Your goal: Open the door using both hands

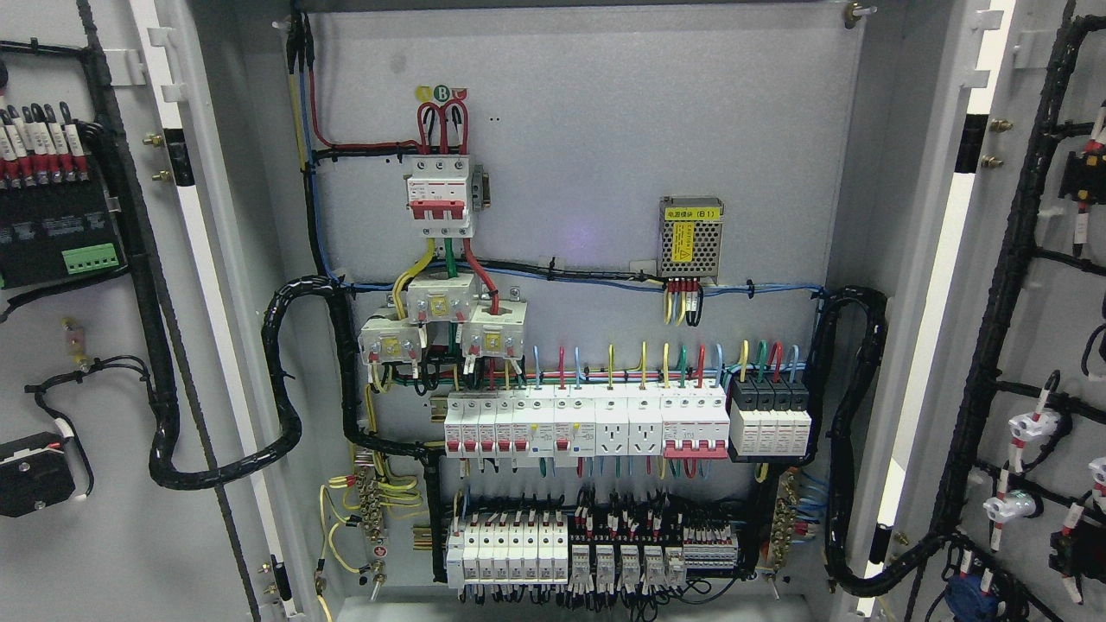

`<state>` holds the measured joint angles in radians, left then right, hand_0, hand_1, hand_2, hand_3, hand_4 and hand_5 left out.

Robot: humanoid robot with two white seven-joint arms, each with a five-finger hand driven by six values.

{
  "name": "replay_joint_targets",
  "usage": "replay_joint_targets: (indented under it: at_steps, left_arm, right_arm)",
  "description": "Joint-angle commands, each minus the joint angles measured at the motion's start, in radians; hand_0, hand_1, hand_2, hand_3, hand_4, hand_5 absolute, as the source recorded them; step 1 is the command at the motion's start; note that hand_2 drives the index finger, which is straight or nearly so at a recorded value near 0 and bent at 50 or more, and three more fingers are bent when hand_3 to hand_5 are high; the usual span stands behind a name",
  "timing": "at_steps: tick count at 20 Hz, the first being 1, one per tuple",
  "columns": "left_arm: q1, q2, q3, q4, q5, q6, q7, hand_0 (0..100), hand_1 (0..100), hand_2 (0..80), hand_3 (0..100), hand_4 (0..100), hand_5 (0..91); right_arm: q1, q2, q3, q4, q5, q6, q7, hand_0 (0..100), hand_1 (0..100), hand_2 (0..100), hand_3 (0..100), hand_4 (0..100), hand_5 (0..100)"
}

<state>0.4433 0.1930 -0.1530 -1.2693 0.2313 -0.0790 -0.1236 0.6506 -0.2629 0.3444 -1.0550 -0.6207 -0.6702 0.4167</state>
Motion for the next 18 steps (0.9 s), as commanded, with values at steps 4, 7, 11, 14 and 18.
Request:
replay_joint_targets:
  at_steps: [4, 7, 11, 14, 18]
  left_arm:
    - [-0.143, -0.104, -0.008, 0.605, -0.012, -0.016, -0.001, 0, 0, 0.0, 0, 4, 0.0]
    - [-0.187, -0.122, -0.002, 0.724, -0.012, -0.018, -0.001, 0, 0, 0.0, 0, 4, 0.0]
    - [-0.255, -0.15, 0.001, 0.872, -0.009, -0.021, -0.001, 0, 0, 0.0, 0, 4, 0.0]
    - [-0.294, -0.178, 0.003, 0.994, -0.009, -0.024, -0.001, 0, 0, 0.0, 0, 4, 0.0]
    - [-0.347, -0.204, 0.016, 1.132, -0.012, -0.05, -0.001, 0, 0, 0.0, 0, 4, 0.0]
  right_arm:
    - [-0.106, 0.218, 0.005, 0.626, 0.079, 0.001, -0.01, 0, 0, 0, 0, 0, 0]
    - [-0.193, 0.272, 0.001, 0.785, 0.079, 0.006, -0.012, 0, 0, 0, 0, 0, 0]
    - [-0.302, 0.312, -0.045, 0.901, 0.079, 0.065, -0.094, 0, 0, 0, 0, 0, 0]
    - [-0.347, 0.312, -0.039, 0.918, 0.082, 0.171, -0.165, 0, 0, 0, 0, 0, 0]
    - [-0.384, 0.309, -0.044, 0.922, 0.201, 0.323, -0.213, 0, 0, 0, 0, 0, 0]
